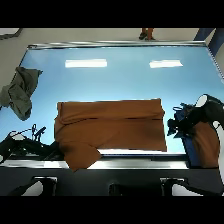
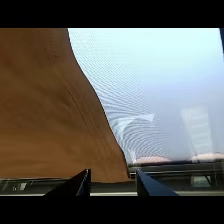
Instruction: Fold the shirts.
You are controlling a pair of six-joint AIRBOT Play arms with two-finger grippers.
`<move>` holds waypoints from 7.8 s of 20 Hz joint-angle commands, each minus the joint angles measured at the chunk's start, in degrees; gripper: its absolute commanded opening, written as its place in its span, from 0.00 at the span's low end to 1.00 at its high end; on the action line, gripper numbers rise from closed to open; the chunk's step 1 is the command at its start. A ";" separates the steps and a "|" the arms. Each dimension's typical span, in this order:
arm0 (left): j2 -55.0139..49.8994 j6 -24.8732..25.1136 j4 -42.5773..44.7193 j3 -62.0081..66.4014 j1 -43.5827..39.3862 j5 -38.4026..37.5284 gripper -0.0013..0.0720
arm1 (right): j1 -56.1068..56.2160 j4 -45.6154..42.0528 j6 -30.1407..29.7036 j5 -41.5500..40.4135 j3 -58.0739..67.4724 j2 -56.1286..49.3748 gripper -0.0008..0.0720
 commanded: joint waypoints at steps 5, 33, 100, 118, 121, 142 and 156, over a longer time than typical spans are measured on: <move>0.15 0.28 0.24 -0.13 -1.05 1.79 0.05 | -0.02 2.14 -1.36 -5.18 -13.22 4.81 0.71; -21.55 -3.69 -0.33 51.34 -8.33 5.14 0.05 | 6.73 7.06 3.28 -23.34 21.55 -13.44 0.07; -10.93 0.42 -24.72 56.06 -13.79 26.12 0.05 | 40.06 43.69 5.33 -32.06 28.61 -12.44 0.07; -0.42 2.67 -9.14 51.49 -9.51 14.21 0.05 | 28.87 3.87 12.83 -8.90 28.50 -12.70 0.93; -0.42 2.67 -9.16 51.47 -9.62 14.21 0.06 | 23.63 9.29 12.41 -7.69 26.03 -15.23 0.85; -0.83 3.10 -7.93 51.47 -9.62 13.66 0.06 | 16.00 36.81 4.17 -8.09 33.57 -12.66 0.07; -1.20 3.13 -7.93 45.05 -9.62 13.97 0.06 | -27.56 21.27 13.60 4.31 44.54 4.15 0.07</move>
